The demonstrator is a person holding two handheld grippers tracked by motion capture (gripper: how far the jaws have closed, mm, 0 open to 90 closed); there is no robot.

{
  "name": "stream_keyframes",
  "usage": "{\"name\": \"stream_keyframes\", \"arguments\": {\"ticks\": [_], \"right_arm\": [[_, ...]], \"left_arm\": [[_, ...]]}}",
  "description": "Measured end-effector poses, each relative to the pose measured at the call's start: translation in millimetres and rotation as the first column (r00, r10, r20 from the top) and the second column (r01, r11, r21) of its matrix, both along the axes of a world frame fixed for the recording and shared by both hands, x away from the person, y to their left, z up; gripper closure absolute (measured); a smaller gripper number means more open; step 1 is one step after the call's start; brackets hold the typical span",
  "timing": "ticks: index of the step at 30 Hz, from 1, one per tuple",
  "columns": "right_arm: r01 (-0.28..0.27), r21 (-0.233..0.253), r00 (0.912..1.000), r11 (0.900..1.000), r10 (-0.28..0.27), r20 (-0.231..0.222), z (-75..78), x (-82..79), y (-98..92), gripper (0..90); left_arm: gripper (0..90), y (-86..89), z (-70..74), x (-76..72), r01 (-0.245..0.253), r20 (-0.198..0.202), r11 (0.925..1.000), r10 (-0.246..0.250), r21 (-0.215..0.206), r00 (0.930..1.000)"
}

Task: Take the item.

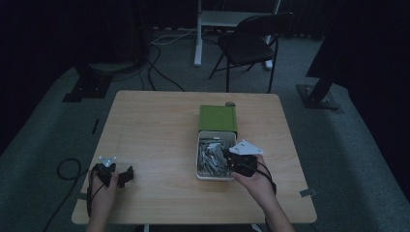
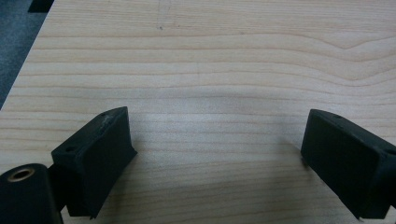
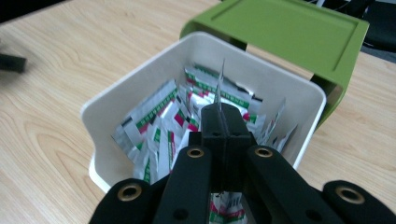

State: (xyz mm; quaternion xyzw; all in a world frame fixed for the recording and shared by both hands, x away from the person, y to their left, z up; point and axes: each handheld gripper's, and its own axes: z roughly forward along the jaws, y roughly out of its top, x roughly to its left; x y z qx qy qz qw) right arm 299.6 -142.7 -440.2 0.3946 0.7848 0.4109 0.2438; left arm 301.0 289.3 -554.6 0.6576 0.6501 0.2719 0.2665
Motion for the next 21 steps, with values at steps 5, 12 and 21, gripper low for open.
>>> {"name": "stream_keyframes", "arguments": {"ticks": [5,12,21], "right_arm": [[-0.004,0.024,0.9996,1.000,0.004,0.030,14.3,-0.6,-3.0,90.0],[0.010,0.050,0.9973,0.999,-0.014,0.072,30.0,0.4,-13.4,90.0],[0.061,0.095,0.9916,0.994,-0.071,0.108,47.4,1.0,-38.9,90.0]], "left_arm": [[9.5,0.0,0.0,0.0,0.000,0.000,1.0000,0.000,0.000,1.0000],[9.5,0.0,0.1,0.0,0.000,-0.002,1.0000,0.000,0.000,1.0000],[9.5,0.0,0.1,0.0,0.000,-0.002,1.0000,0.000,0.000,1.0000]]}}
